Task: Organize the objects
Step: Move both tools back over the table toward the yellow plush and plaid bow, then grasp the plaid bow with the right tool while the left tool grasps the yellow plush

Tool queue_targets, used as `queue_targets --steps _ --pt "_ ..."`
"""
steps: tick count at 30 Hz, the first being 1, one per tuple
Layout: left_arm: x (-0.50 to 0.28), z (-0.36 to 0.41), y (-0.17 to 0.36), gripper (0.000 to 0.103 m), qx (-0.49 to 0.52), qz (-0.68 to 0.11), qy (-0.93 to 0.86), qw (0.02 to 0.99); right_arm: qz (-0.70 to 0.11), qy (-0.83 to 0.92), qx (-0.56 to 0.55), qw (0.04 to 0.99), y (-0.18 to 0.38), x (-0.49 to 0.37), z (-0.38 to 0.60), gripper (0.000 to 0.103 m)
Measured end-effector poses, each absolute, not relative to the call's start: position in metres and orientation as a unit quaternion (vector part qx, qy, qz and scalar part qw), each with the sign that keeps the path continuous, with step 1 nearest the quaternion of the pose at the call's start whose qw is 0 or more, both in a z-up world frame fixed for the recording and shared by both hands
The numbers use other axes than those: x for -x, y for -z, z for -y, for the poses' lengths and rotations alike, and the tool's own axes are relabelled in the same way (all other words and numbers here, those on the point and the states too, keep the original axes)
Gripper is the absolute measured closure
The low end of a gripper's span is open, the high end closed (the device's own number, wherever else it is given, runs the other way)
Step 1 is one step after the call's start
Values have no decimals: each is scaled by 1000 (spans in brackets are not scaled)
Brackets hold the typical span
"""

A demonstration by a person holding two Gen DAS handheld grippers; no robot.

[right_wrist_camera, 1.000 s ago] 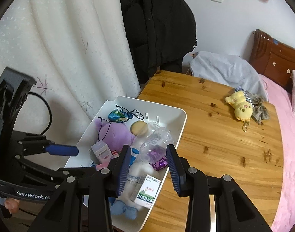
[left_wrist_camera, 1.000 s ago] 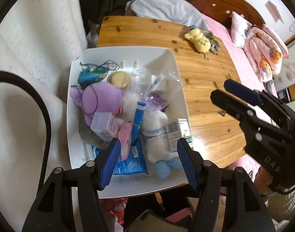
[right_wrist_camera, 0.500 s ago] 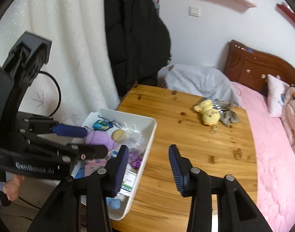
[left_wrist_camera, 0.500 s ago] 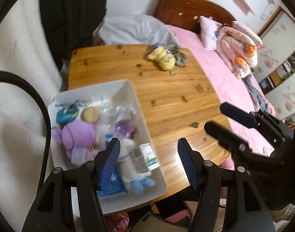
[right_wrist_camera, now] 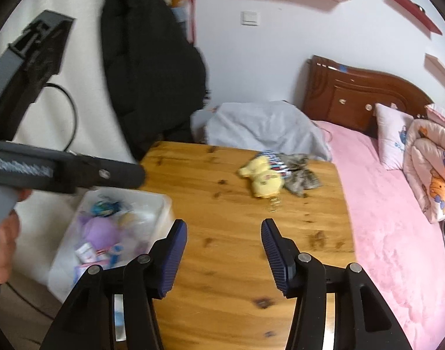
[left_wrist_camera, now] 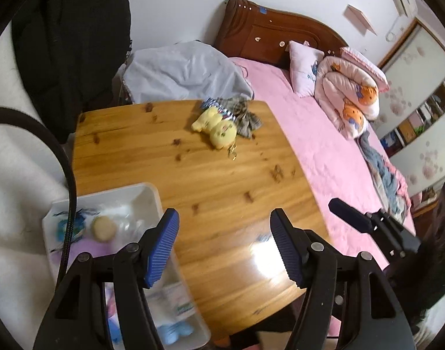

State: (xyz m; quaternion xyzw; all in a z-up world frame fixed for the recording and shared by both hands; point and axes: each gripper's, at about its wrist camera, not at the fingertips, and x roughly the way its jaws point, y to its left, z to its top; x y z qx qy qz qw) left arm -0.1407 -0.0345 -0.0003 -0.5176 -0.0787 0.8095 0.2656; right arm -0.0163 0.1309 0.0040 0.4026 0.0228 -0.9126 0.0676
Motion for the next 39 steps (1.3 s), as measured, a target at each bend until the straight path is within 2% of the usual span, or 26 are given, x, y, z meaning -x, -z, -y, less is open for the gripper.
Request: queue_targets --steps 8,18,29,39 --pt "207 -35 4 33 536 128 -803 226 -17 910 -410 50 15 103 -243 49" --pt "306 -98 81 32 579 184 -786 113 -6 895 -444 54 84 236 -325 49" --pt "365 -133 170 32 615 185 -766 16 21 858 -508 72 182 336 -332 49" --pt "383 -149 216 31 636 200 -746 8 -5 838 -540 80 239 370 -306 49"
